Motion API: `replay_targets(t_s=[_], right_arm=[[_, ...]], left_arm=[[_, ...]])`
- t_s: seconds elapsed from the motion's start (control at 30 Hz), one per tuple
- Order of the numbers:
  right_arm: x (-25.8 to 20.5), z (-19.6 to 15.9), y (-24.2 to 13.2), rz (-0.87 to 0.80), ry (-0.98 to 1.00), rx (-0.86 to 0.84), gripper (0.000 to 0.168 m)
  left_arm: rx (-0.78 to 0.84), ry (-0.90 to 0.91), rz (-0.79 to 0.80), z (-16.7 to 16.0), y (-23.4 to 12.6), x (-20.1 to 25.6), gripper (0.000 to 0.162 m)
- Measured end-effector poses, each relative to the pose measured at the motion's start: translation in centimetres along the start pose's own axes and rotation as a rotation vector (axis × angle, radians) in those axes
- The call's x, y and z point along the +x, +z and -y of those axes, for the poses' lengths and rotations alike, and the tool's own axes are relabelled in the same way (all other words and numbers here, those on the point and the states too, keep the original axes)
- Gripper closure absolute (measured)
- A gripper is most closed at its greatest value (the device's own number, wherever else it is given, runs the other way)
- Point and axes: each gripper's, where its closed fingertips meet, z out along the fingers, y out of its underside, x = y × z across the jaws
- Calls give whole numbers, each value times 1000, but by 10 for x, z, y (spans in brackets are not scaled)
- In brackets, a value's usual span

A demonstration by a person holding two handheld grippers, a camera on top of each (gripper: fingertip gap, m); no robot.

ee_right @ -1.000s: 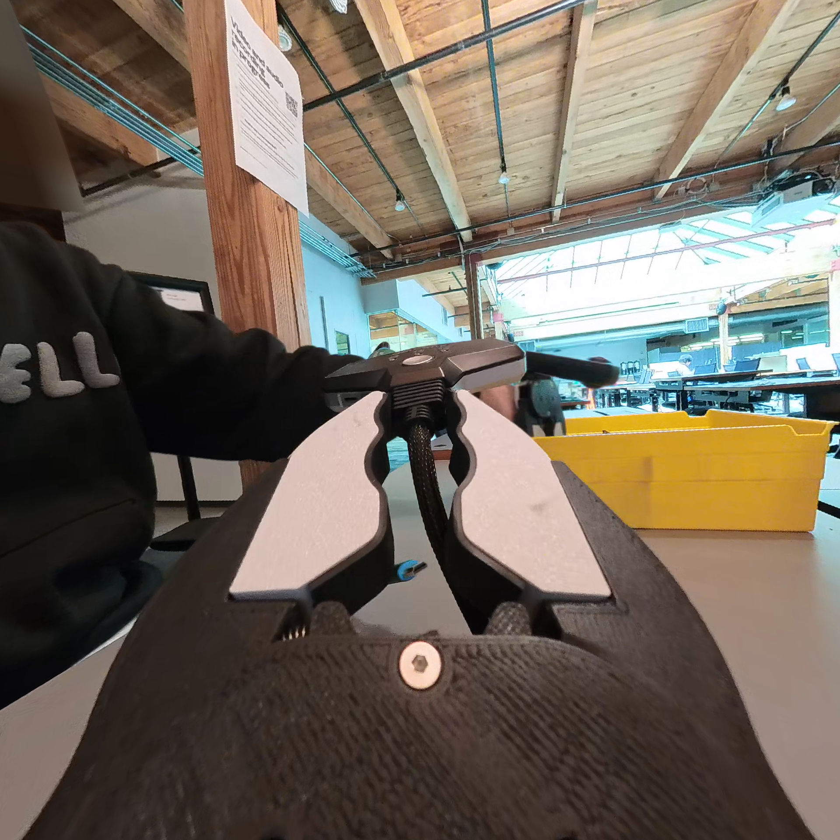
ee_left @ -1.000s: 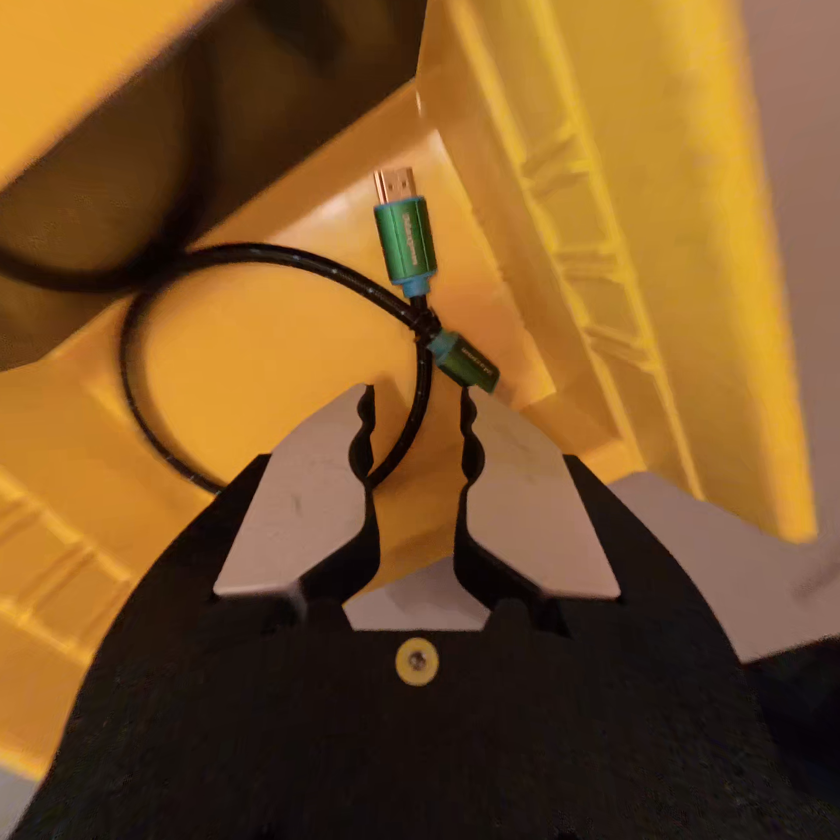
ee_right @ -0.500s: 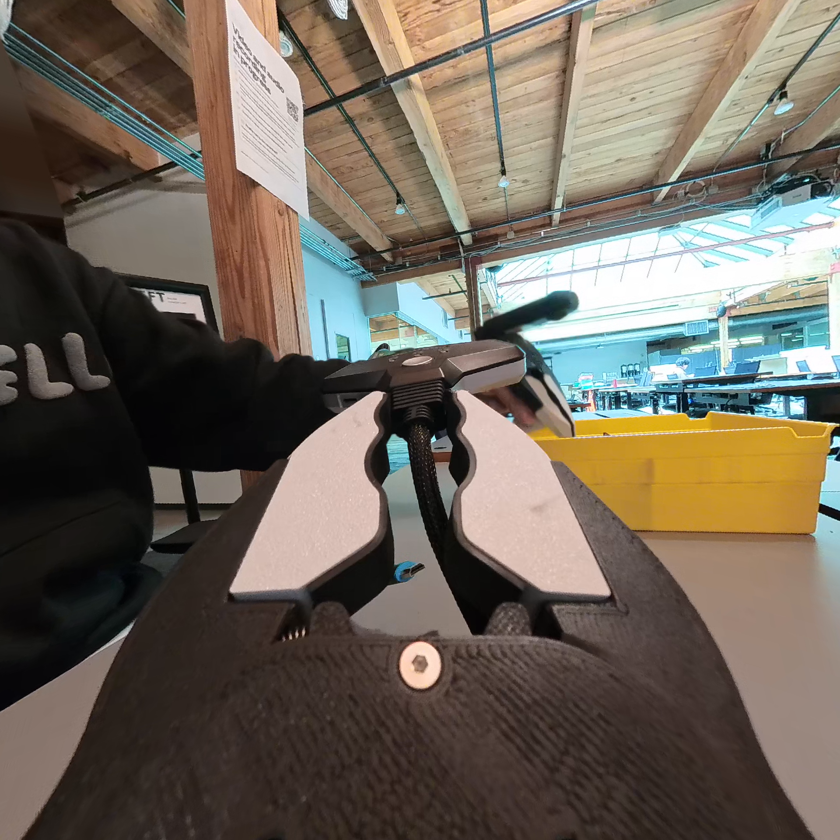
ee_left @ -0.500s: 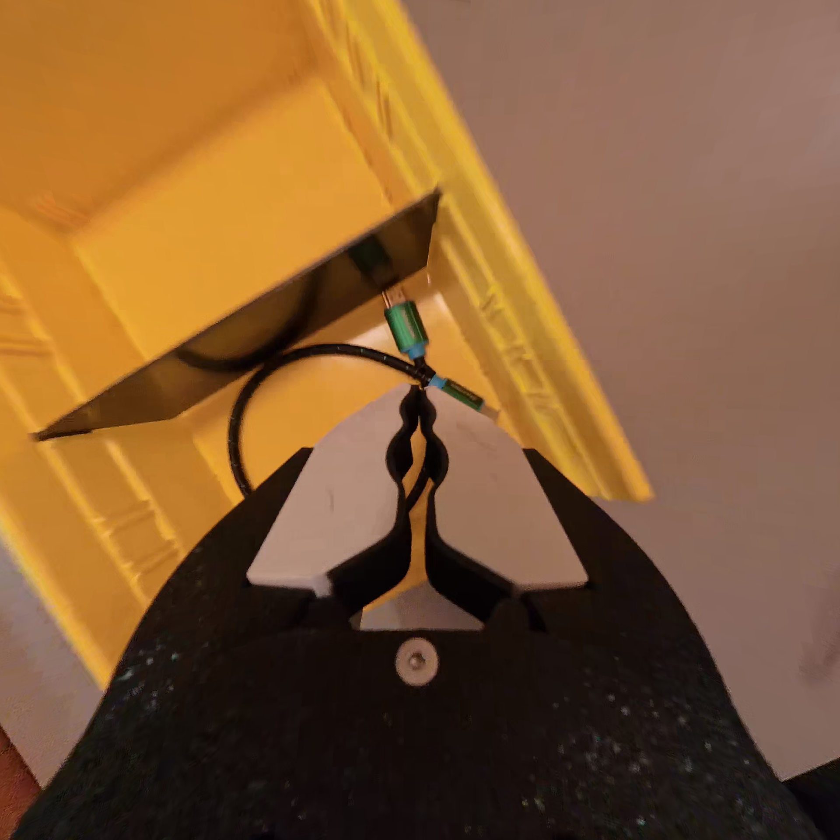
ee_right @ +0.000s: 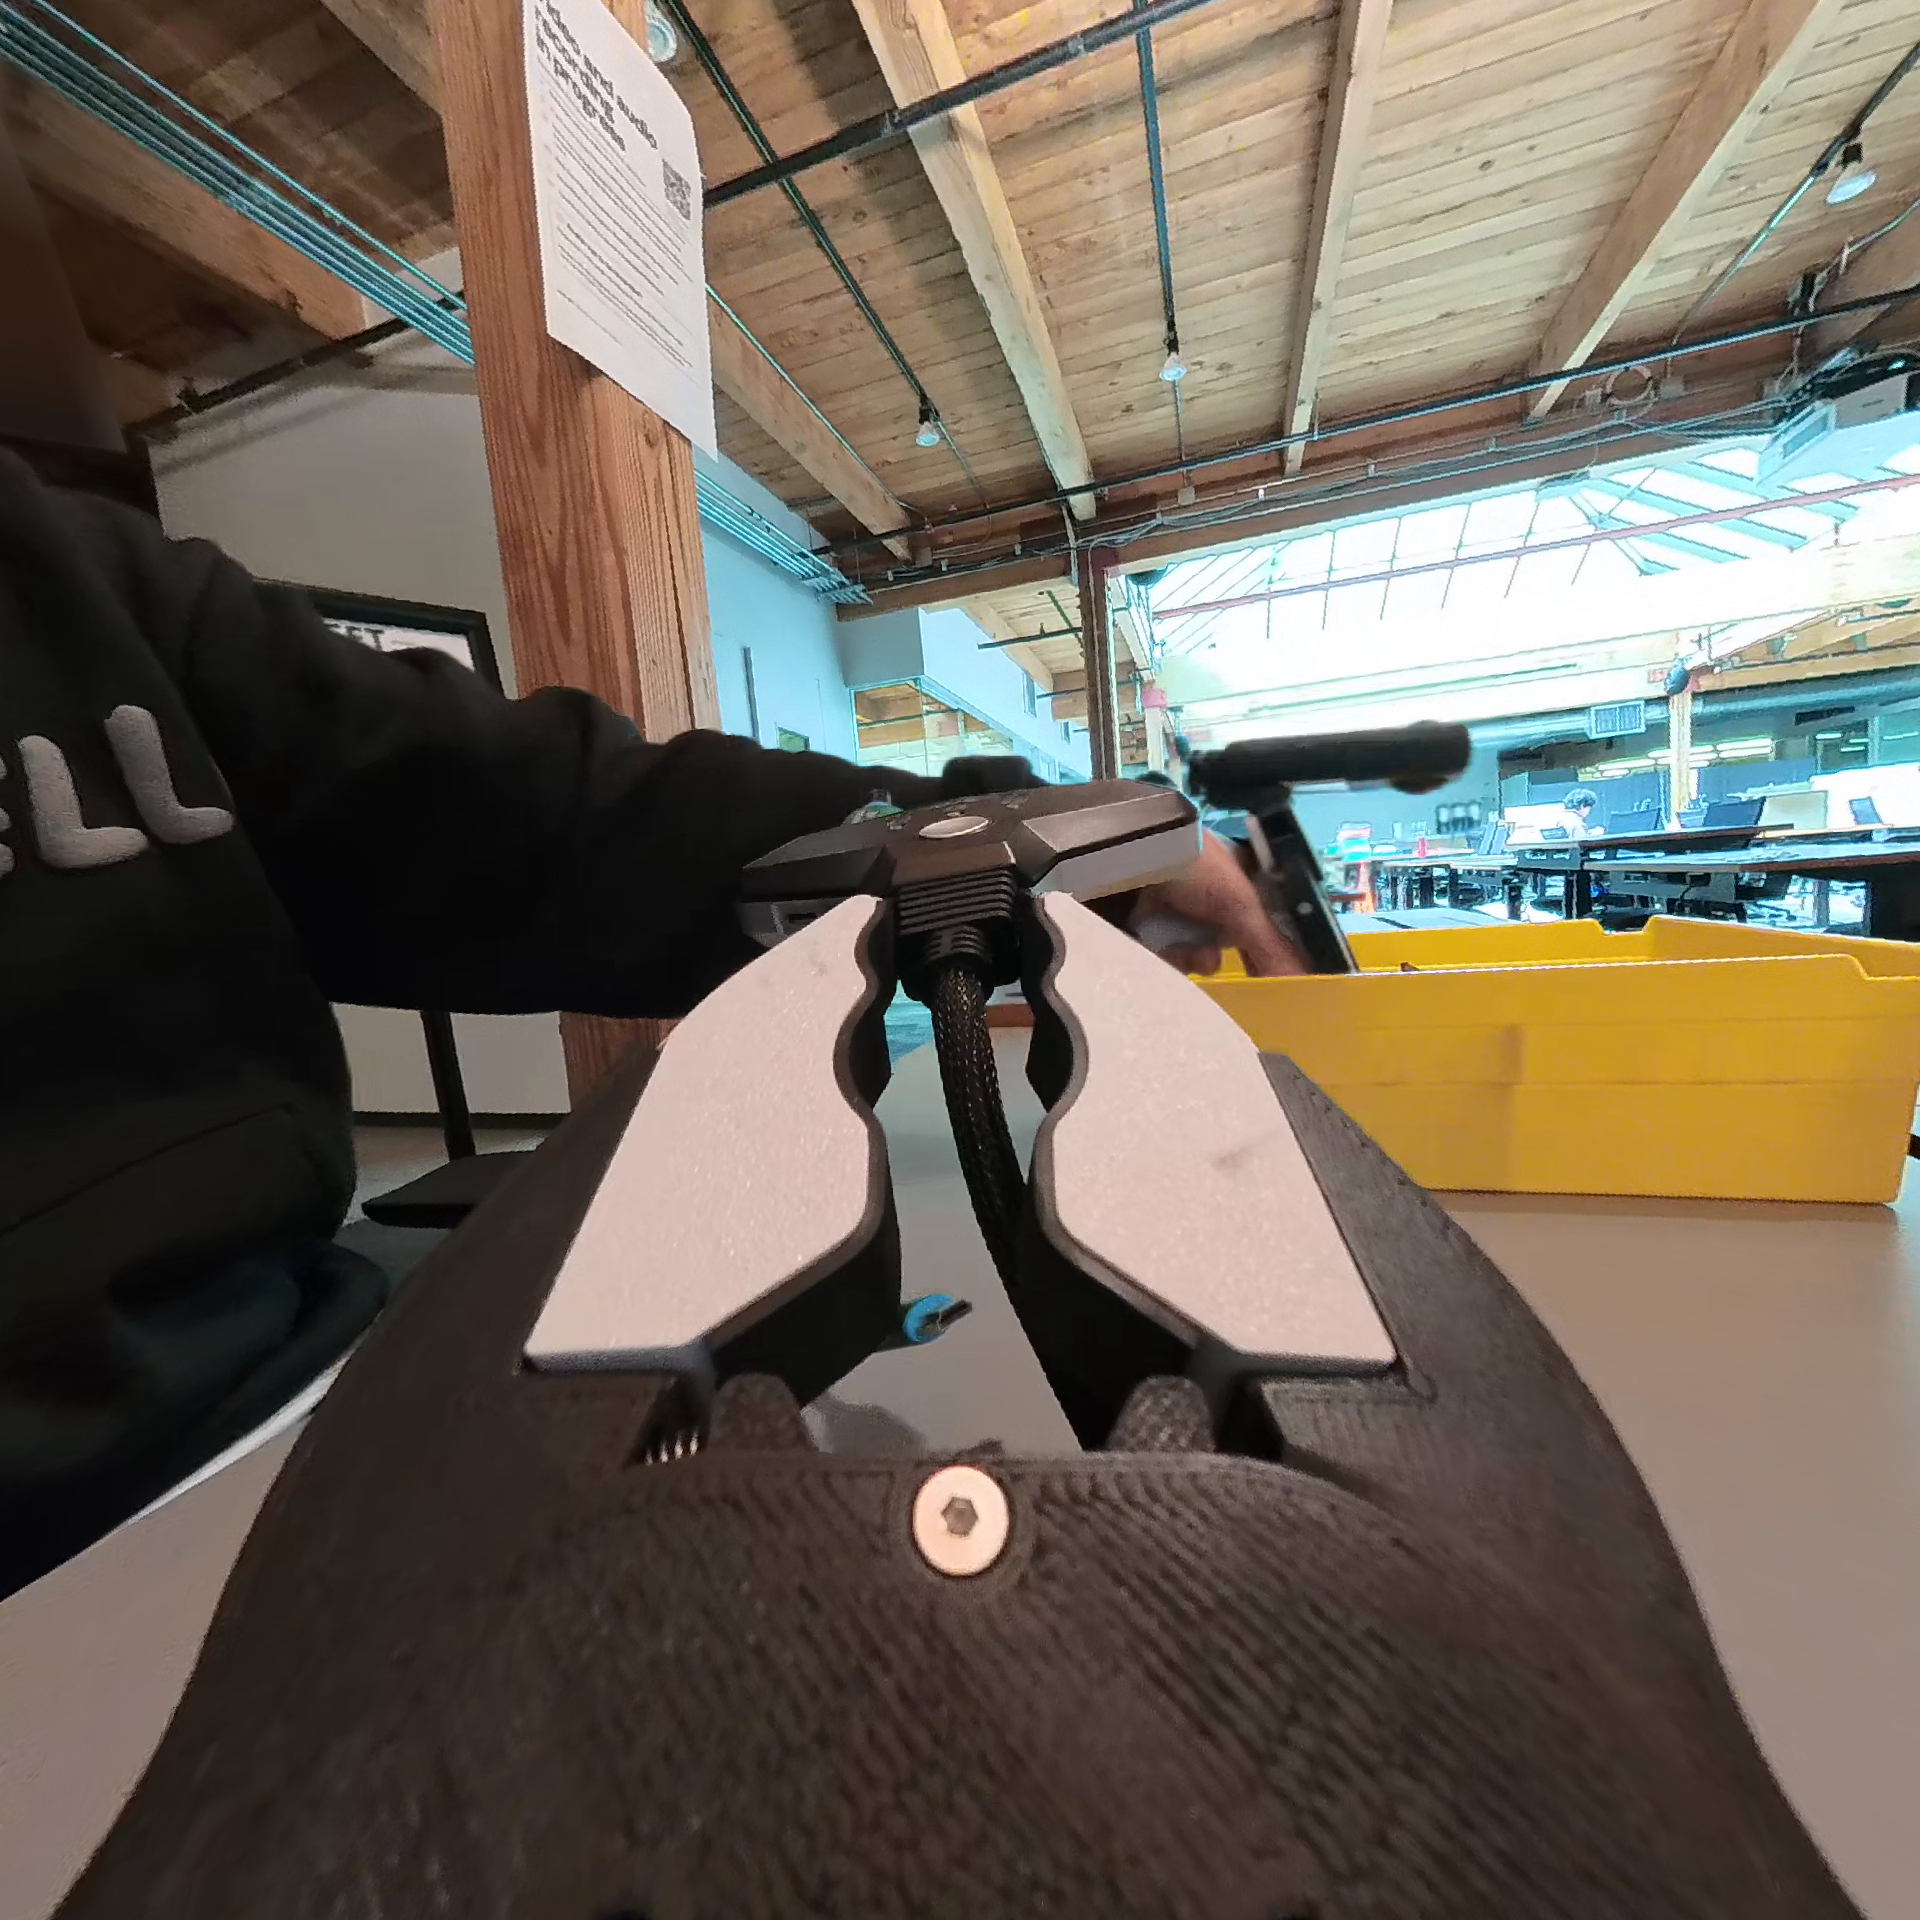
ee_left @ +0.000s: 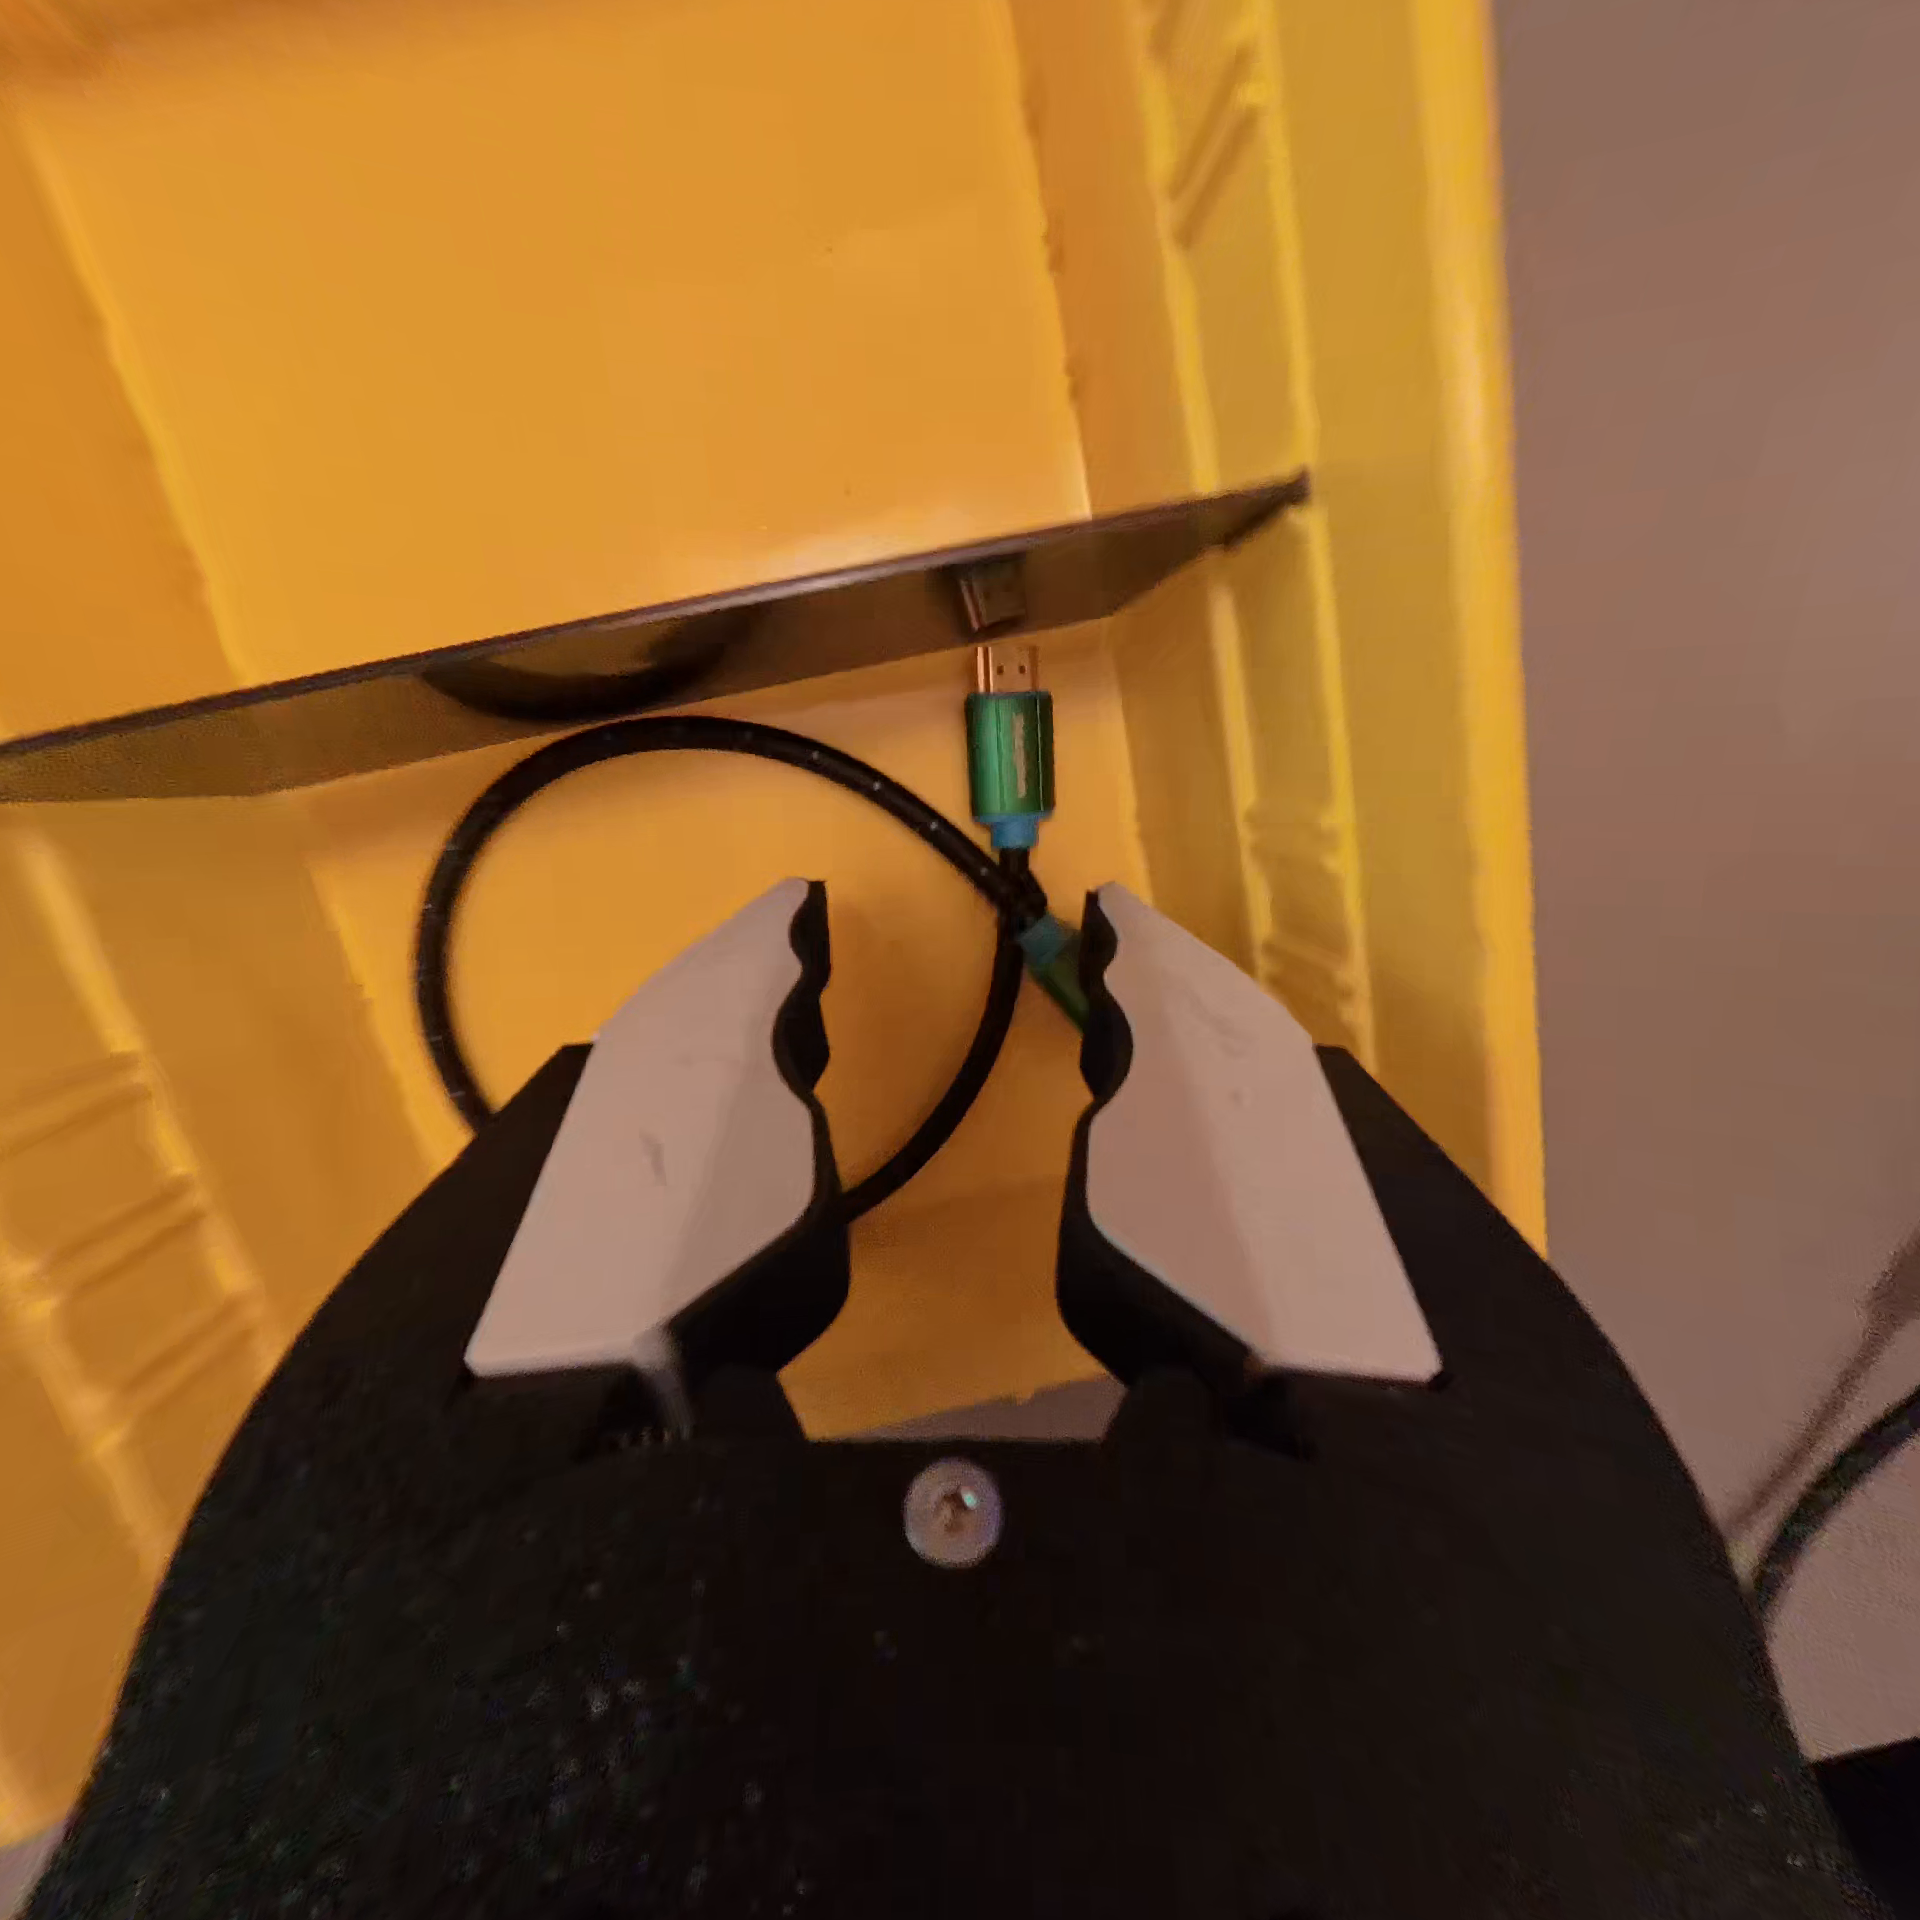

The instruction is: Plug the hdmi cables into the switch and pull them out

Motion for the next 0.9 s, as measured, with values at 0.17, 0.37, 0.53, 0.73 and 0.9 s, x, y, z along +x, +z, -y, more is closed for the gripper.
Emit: replay_targets(t_s=[0.17,0.37,0.53,0.73,0.9], right_arm=[[2,0,-1,1,2,1,145],[4,0,-1,2,3,-3,145],[3,0,-1,0,0,-2,145],[3,-1,0,2,0,-7,145],[1,0,0,10,0,-6,145]], left_arm=[[-134,-1,83,-10,34,-8,107],[-128,185,171,-16,27,-13,141],[76,102,62,-10,-25,-11,149],[533,-18,-196,-15,-133,7,152],[846,-89,-599,-38,-209,48,153]])
